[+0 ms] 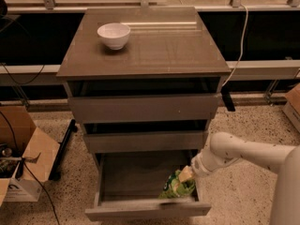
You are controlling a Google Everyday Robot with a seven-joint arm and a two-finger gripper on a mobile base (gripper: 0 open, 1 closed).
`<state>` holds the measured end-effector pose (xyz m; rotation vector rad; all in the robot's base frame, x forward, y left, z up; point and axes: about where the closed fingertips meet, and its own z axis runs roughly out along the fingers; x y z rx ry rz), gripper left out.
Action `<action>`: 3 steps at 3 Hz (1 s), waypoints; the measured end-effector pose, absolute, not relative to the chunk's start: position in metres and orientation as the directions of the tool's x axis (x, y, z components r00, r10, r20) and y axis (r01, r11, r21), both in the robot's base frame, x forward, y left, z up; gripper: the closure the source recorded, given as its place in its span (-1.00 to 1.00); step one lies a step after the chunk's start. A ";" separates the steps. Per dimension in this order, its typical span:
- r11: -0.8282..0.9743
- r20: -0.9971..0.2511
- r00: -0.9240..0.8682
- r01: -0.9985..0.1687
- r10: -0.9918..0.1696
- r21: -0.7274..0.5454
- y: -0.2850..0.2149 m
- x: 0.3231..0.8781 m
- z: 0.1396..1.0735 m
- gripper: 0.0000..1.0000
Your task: Place green rice chip bag into bottom drawer
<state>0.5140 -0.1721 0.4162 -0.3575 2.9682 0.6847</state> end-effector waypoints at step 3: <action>0.744 -0.017 -0.981 -0.156 -0.191 0.649 -0.146 0.530 0.302 1.00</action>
Offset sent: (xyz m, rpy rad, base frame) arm 0.0269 0.0253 -0.1234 0.2515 0.1572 -0.0374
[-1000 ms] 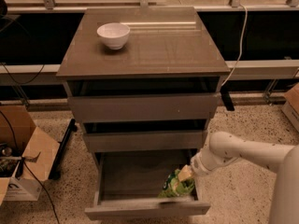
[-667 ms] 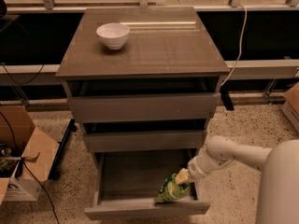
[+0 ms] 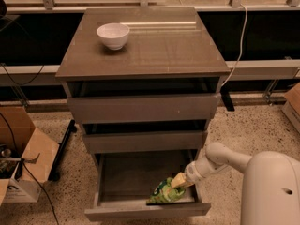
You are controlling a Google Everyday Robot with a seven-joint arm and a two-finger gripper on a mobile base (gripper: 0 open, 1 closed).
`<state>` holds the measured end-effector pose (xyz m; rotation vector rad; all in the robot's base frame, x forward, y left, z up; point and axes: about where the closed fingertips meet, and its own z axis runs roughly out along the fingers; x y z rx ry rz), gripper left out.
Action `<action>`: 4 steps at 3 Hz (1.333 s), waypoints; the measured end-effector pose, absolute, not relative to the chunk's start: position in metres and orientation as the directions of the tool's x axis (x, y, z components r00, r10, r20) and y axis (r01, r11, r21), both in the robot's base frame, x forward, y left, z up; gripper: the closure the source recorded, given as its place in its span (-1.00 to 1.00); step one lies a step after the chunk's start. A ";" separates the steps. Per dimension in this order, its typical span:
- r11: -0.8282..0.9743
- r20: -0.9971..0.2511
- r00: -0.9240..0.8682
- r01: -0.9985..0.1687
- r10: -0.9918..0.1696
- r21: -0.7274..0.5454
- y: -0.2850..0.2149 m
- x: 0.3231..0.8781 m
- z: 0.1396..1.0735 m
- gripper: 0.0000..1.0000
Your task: Place green rice chip bag into bottom drawer
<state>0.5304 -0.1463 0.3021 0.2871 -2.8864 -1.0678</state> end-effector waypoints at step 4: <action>0.736 -0.011 -0.981 -0.152 -0.194 0.660 -0.142 0.533 0.293 -0.78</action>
Offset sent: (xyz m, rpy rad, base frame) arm 0.0078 -0.0020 -0.0047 0.0077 -0.0030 -0.0065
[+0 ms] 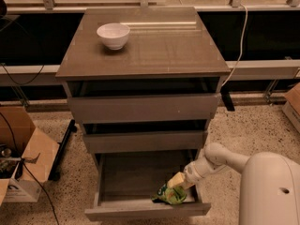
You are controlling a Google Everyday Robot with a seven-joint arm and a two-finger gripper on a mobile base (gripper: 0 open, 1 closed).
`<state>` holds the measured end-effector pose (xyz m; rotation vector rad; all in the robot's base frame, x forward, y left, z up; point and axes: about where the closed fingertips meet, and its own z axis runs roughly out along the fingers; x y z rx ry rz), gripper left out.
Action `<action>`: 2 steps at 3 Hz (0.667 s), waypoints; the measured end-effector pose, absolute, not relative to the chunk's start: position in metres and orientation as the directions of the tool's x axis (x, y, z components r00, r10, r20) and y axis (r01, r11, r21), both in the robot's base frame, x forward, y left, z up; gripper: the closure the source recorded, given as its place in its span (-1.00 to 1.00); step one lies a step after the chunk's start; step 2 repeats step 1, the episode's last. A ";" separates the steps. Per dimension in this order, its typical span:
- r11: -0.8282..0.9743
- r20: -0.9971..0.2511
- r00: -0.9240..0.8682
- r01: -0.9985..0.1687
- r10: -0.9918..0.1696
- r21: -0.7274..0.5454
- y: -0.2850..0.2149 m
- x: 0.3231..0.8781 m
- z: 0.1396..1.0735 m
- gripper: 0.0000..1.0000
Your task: Place green rice chip bag into bottom drawer
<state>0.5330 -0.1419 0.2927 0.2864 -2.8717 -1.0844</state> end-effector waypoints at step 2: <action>0.734 -0.008 -0.981 -0.152 -0.196 0.662 -0.140 0.532 0.292 -1.00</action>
Offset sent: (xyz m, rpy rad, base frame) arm 0.0000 0.0000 0.0000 0.0000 0.0000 0.0000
